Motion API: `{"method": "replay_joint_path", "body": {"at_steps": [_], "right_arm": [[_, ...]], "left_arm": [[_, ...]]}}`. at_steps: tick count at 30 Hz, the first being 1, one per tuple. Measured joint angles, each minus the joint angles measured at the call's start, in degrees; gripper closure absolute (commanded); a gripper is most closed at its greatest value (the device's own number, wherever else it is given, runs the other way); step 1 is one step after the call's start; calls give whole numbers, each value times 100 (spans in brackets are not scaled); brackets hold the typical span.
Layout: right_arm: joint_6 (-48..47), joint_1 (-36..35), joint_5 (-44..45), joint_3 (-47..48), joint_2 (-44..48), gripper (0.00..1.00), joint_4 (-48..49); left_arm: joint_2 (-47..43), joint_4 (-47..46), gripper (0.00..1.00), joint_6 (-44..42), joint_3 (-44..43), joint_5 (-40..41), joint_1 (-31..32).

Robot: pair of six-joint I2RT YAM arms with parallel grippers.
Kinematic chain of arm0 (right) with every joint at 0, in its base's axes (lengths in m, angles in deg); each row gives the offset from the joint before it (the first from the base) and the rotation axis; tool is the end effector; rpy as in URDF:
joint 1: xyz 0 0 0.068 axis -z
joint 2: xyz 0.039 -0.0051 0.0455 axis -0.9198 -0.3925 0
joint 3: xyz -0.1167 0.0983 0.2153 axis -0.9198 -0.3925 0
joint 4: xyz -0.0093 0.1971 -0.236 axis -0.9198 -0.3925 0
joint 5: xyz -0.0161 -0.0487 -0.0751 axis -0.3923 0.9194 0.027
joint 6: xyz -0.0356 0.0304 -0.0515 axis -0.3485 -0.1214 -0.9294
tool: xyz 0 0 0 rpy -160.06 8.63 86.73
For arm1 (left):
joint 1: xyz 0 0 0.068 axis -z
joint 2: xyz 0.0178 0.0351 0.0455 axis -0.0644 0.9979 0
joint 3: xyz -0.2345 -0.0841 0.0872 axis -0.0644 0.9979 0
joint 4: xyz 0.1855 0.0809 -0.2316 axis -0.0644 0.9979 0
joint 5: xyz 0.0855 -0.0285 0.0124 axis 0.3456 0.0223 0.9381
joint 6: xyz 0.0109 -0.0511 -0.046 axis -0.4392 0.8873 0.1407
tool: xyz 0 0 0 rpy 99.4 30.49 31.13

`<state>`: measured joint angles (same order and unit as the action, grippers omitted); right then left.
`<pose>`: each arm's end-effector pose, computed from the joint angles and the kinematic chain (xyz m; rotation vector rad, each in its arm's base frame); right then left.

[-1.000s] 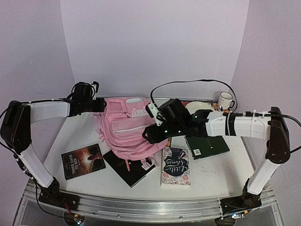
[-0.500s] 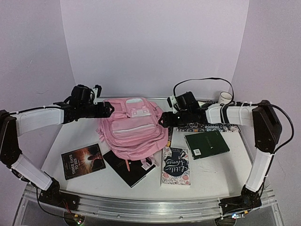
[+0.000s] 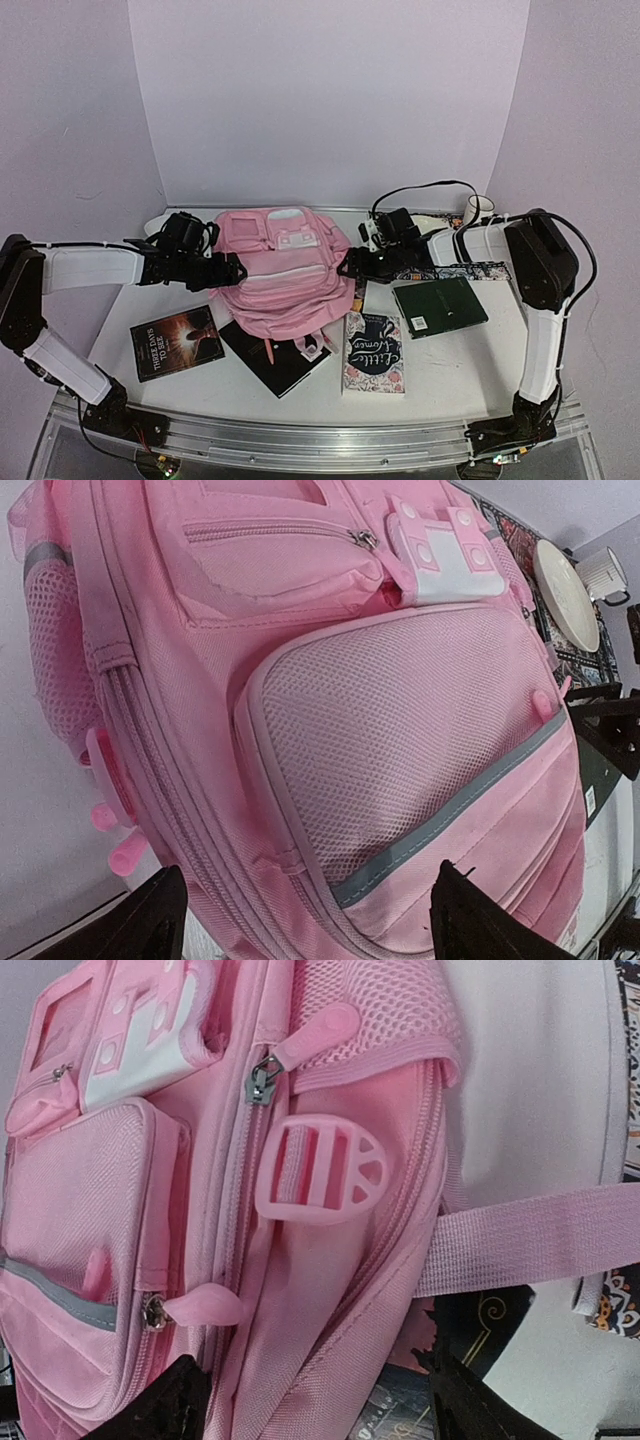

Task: Pack the student bag
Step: Pick up the book from the student bag.

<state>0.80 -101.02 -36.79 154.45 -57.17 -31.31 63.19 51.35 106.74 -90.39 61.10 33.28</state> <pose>0.4061 0.2932 0.1356 -0.2741 2.1197 0.9442 0.3090 -0.1811 0.1563 0.0578 2.4225 -0.5887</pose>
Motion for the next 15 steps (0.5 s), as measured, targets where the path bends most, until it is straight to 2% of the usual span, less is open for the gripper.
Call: {"method": "replay_joint_path", "body": {"at_steps": [2,9,15], "right_arm": [[11,-1,-142,0,-39,31,53],[163,15,-696,-38,-81,57,325],[473,37,-1069,-353,-80,83,755]], "left_arm": [[81,-7,16,95,-1,49,0],[789,-105,19,162,-169,190,0],[1064,-57,19,54,-528,428,-39]]}}
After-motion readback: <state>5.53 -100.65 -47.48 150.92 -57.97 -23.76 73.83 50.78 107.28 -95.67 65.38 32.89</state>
